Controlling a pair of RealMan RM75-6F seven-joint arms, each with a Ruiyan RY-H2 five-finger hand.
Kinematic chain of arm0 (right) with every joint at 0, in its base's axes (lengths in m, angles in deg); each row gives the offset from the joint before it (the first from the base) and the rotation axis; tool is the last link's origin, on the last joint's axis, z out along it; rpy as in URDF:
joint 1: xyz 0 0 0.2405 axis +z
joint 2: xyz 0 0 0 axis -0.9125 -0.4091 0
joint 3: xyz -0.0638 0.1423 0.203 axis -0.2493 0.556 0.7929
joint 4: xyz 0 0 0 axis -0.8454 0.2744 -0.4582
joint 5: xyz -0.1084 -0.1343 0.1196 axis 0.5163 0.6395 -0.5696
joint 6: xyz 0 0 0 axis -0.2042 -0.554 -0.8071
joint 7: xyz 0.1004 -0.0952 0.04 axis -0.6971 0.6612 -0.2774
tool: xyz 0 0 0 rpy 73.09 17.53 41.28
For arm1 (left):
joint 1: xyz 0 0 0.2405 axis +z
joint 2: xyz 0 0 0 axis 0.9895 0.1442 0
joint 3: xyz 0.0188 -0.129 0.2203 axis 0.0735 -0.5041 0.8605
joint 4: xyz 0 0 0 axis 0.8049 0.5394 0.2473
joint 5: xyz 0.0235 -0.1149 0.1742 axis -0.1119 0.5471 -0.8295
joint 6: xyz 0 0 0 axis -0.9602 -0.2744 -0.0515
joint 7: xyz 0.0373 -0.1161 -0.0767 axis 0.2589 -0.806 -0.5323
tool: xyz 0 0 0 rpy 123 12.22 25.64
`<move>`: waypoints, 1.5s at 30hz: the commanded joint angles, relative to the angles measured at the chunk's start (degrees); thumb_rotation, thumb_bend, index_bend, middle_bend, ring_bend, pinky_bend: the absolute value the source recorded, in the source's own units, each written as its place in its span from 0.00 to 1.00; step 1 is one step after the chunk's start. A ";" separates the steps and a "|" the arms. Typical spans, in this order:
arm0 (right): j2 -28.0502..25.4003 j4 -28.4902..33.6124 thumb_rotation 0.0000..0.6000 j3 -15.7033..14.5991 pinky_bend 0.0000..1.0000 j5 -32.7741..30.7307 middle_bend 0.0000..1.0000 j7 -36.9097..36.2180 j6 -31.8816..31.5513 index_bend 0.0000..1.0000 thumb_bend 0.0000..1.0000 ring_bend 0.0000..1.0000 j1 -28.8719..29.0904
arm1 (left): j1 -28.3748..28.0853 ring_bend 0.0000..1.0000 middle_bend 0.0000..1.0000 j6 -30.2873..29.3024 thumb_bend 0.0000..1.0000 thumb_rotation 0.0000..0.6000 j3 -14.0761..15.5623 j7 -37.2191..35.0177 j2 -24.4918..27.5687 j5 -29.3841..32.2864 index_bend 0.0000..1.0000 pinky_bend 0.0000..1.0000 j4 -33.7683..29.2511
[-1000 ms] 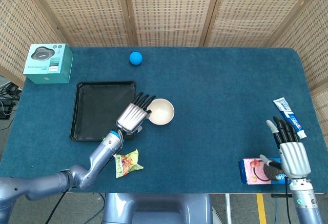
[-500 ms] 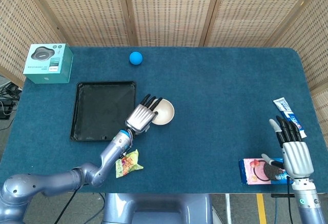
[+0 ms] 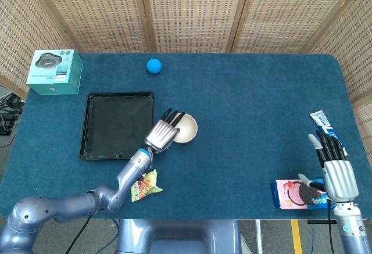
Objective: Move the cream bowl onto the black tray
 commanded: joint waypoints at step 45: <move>-0.51 1.13 1.00 0.37 0.00 1.30 0.00 -0.15 -0.68 0.00 0.16 0.00 -0.52 | 16.77 0.00 0.00 -10.28 0.52 1.00 7.61 -22.30 12.21 -7.99 0.66 0.00 5.95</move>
